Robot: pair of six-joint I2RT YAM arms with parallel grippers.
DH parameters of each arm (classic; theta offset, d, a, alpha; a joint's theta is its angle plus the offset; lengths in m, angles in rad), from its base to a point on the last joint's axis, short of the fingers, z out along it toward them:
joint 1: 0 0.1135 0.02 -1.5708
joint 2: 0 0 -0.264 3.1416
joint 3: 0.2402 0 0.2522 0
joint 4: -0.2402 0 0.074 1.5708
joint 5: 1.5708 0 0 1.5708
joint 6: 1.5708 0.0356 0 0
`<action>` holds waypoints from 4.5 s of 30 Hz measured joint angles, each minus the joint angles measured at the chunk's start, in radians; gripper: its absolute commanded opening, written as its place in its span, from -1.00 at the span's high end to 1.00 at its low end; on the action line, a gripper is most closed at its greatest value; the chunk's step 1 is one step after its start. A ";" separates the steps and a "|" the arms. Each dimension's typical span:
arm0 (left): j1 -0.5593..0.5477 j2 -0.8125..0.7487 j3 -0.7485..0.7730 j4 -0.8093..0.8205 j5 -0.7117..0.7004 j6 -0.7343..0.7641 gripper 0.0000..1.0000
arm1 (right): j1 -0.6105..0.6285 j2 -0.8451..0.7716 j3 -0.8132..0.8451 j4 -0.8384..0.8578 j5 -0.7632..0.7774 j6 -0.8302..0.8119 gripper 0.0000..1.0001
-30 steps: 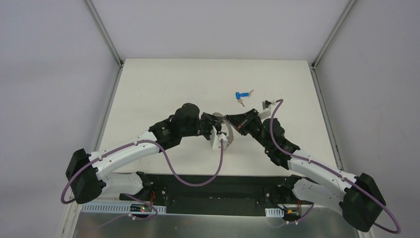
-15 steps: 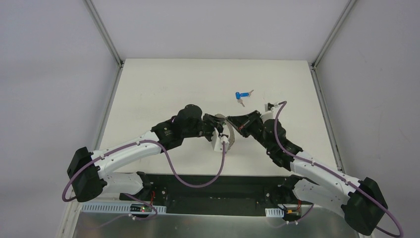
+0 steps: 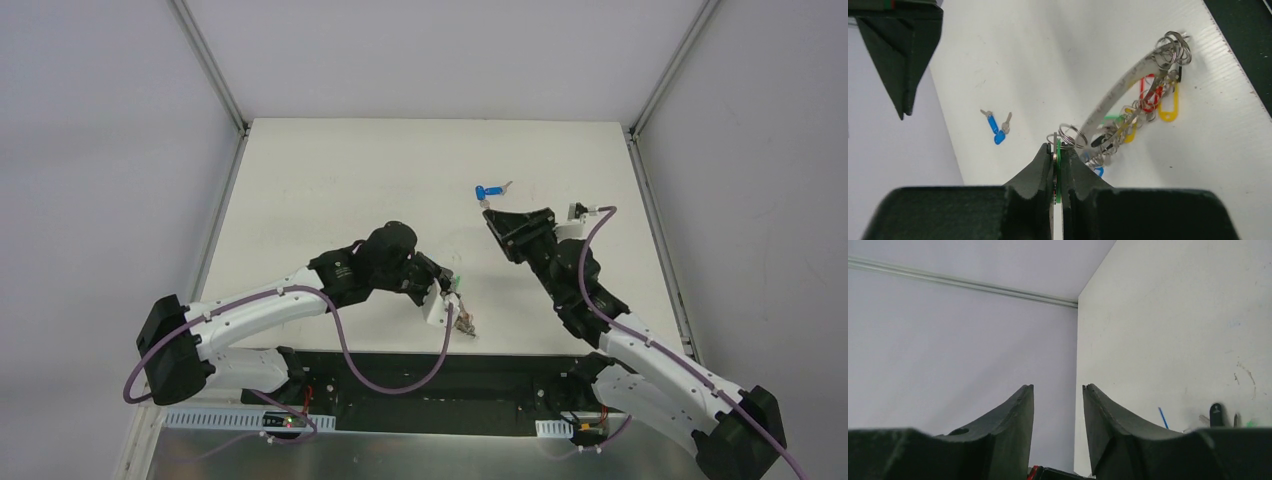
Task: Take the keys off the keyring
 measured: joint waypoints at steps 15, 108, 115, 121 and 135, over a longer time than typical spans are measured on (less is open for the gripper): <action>0.068 -0.040 0.018 -0.068 0.205 -0.081 1.00 | -0.017 -0.145 0.036 -0.191 -0.321 -0.702 -0.02; 0.303 -0.043 0.019 0.052 0.338 -0.100 1.00 | -0.160 0.357 0.032 0.526 -1.026 -0.775 1.00; 0.303 -0.066 0.019 0.035 0.354 -0.103 1.00 | -0.182 0.379 0.017 0.637 -1.017 -0.655 0.17; 0.303 -0.083 0.019 0.015 0.357 -0.103 1.00 | -0.192 0.337 0.019 0.560 -1.026 -0.723 0.23; 0.303 -0.102 0.019 0.014 0.378 -0.103 1.00 | -0.059 0.284 0.200 0.062 -1.065 -1.213 0.22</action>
